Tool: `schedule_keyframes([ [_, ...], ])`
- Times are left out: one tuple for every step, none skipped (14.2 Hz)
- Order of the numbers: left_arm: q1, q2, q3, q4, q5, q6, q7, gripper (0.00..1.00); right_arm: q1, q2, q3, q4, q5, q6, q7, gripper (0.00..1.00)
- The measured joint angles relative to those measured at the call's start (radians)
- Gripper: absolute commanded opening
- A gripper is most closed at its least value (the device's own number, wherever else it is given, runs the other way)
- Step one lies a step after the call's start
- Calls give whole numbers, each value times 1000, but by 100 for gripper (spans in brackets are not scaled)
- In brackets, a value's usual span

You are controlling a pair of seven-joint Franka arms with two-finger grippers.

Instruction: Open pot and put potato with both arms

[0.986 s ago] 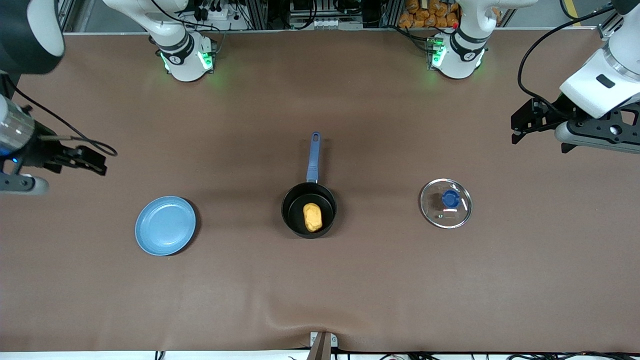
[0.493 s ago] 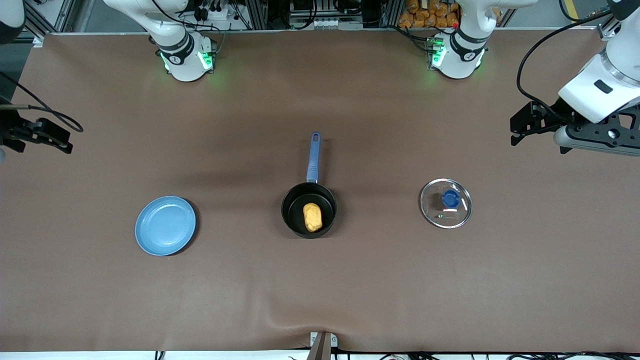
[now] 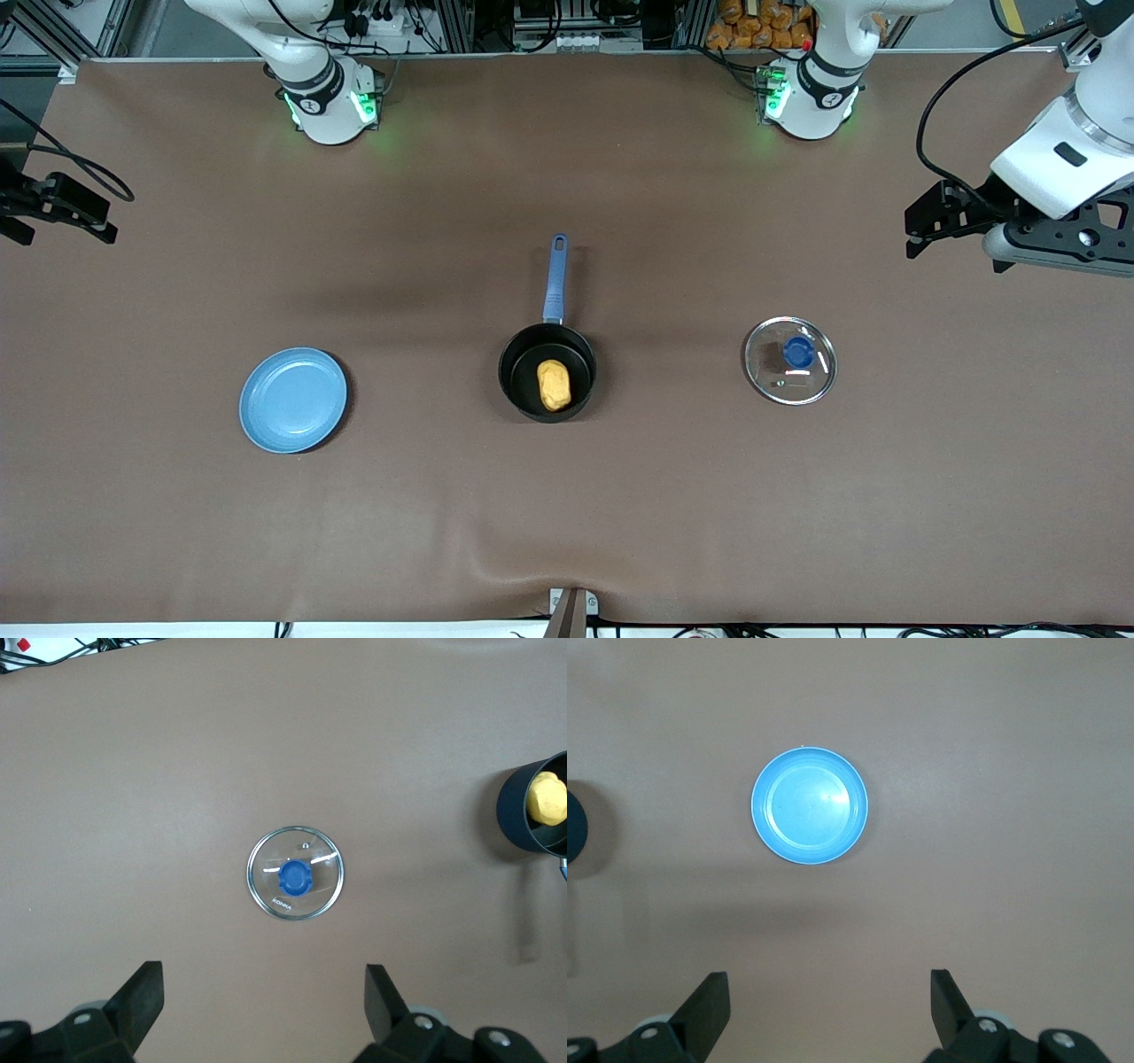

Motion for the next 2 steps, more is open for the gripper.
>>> schedule_keyframes([
  [0, 0, 0, 0, 0, 0, 0, 100, 0, -5, 1, -6, 1, 1, 0, 100],
  [0, 0, 0, 0, 0, 0, 0, 100, 0, -8, 1, -11, 1, 1, -1, 100],
])
